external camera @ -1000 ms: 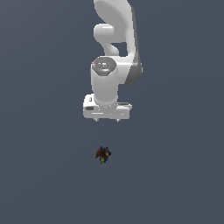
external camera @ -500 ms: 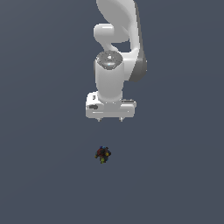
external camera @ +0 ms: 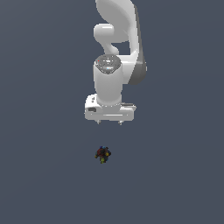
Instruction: Pick up the object and move it to a goal position.
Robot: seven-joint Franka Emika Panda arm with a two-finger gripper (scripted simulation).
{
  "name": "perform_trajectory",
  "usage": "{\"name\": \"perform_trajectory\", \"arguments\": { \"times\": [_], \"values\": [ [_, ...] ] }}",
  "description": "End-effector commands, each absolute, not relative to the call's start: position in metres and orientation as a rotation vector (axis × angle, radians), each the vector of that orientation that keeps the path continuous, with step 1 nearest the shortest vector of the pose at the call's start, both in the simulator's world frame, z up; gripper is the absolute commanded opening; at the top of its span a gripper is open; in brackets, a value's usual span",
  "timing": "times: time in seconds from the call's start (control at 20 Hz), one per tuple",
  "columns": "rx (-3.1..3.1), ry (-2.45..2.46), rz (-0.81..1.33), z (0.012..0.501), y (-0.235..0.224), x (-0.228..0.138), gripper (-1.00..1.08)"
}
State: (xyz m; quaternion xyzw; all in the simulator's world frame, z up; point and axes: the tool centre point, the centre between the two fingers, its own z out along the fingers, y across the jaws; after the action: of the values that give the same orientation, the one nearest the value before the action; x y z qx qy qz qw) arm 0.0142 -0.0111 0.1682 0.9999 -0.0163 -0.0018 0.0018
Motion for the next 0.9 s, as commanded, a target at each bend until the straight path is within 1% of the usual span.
{"name": "perform_trajectory", "arguments": {
  "times": [0.0, 0.3, 0.85],
  "values": [
    [3.137, -0.103, -0.006, 0.164, -0.013, 0.021, 1.00],
    [3.128, -0.296, -0.006, 0.148, -0.022, 0.045, 1.00],
    [3.055, -0.739, -0.003, 0.103, -0.040, 0.094, 1.00]
  ]
}}
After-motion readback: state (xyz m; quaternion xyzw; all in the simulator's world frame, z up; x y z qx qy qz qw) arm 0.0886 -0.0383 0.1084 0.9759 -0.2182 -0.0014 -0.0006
